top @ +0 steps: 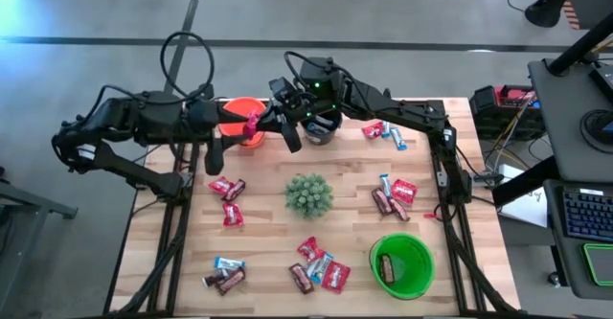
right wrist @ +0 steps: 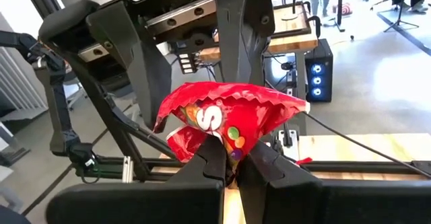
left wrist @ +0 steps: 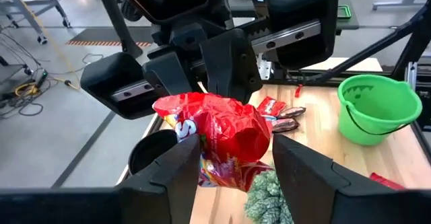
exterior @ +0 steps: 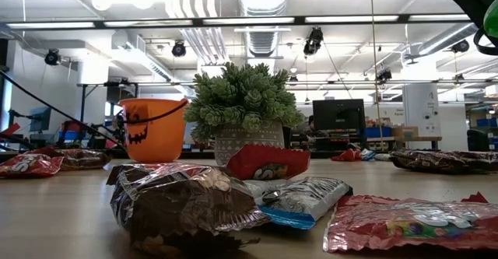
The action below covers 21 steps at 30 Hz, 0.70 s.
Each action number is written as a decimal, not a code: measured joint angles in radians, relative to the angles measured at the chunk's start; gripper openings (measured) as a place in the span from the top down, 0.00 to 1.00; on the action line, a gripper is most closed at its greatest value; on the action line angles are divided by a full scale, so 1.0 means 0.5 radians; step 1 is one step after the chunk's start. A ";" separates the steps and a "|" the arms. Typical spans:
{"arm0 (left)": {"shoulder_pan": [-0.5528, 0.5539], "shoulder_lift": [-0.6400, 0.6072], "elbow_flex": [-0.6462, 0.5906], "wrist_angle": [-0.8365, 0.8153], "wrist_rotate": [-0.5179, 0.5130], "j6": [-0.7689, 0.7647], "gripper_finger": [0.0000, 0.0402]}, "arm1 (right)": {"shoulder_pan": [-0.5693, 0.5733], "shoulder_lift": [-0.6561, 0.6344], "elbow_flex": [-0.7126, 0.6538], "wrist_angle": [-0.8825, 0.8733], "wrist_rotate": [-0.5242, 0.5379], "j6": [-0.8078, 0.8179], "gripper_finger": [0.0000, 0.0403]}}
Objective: Organize candy in baskets
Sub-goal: Put the red candy into the orange bucket
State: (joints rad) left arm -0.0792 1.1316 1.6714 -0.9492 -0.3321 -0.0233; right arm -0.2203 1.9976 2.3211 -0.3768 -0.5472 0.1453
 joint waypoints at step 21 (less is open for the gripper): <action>0.037 0.029 0.002 0.038 -0.085 0.221 0.99 | 0.023 0.002 -0.001 0.001 0.005 0.026 0.98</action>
State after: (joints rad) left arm -0.0608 1.1461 1.6726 -0.9300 -0.3748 0.0870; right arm -0.2089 1.9984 2.3207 -0.3763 -0.5449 0.1585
